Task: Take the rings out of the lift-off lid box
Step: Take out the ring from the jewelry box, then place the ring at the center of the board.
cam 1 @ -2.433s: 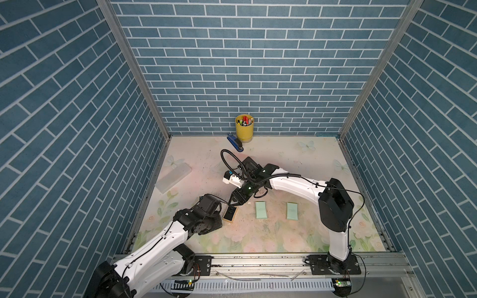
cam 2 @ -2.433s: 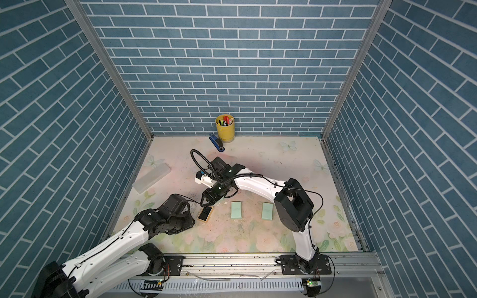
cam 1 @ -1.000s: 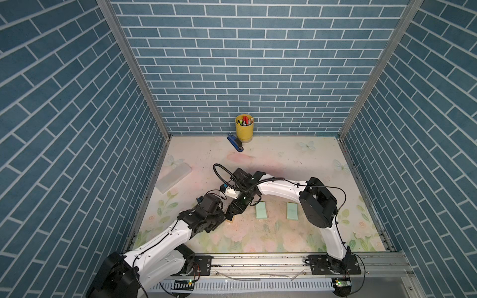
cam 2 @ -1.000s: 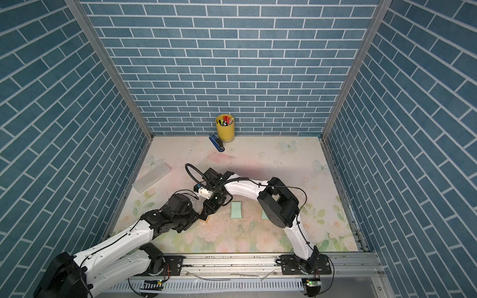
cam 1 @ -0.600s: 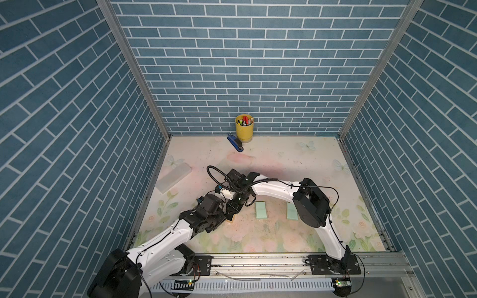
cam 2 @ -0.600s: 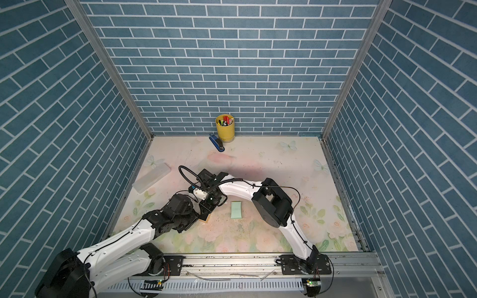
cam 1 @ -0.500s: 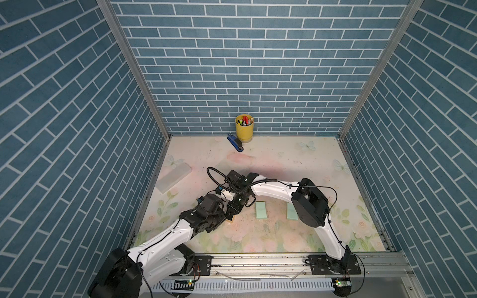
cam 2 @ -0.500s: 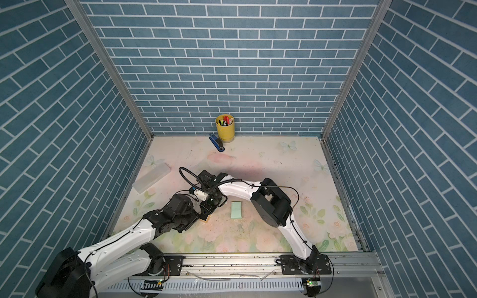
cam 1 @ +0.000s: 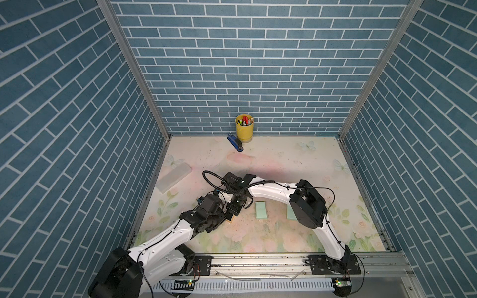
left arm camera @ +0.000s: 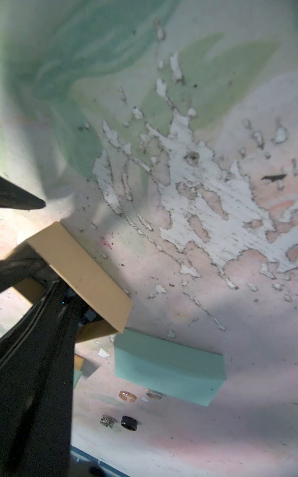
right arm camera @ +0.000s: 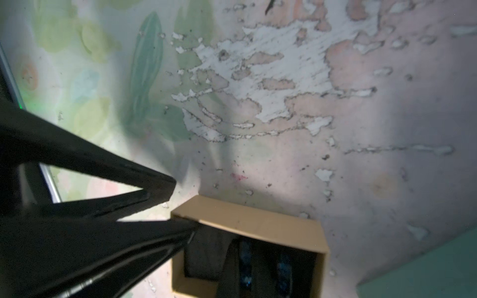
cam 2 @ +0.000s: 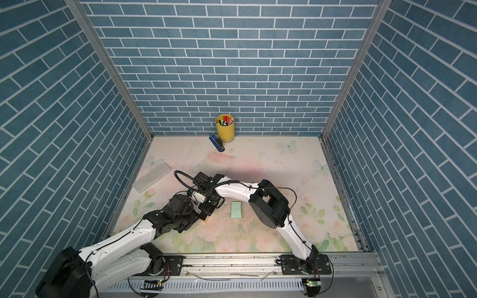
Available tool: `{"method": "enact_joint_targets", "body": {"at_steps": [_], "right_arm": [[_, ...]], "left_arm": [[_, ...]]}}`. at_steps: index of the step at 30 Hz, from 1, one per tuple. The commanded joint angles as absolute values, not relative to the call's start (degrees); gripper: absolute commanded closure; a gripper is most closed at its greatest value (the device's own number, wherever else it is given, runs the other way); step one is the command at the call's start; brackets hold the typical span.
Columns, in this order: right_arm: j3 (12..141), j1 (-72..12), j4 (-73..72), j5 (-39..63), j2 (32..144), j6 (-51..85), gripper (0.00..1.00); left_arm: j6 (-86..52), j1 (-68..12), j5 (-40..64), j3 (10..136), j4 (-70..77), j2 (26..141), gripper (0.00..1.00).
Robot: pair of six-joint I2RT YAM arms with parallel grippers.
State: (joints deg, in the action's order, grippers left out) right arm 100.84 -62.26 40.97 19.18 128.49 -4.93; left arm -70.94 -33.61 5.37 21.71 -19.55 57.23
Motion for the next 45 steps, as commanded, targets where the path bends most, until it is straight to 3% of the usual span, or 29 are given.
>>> {"method": "enact_joint_targets", "body": {"at_steps": [1,9,19,28,45], "right_arm": [[102.0,-62.7,42.8,17.1,129.2,-6.8,1.0],[100.1,-61.6,40.1,22.5,126.1,-3.8,1.0],[96.5,-56.9,32.2,38.4,121.8,2.9,1.0],[97.8,-55.3,31.0,40.7,122.5,4.7,1.0],[117.9,-50.7,37.4,43.9,141.4,6.1,1.0]], "left_arm": [[-70.3,-33.2,3.3,20.9,-19.5,58.2,0.69],[-70.6,-33.2,2.0,21.2,-21.5,57.3,0.75],[-72.4,-33.2,-0.6,20.2,-24.7,53.6,0.78],[-72.7,-33.2,-1.0,20.5,-24.8,53.6,0.78],[-72.8,-33.2,-1.0,20.7,-25.0,52.7,0.77]]}}
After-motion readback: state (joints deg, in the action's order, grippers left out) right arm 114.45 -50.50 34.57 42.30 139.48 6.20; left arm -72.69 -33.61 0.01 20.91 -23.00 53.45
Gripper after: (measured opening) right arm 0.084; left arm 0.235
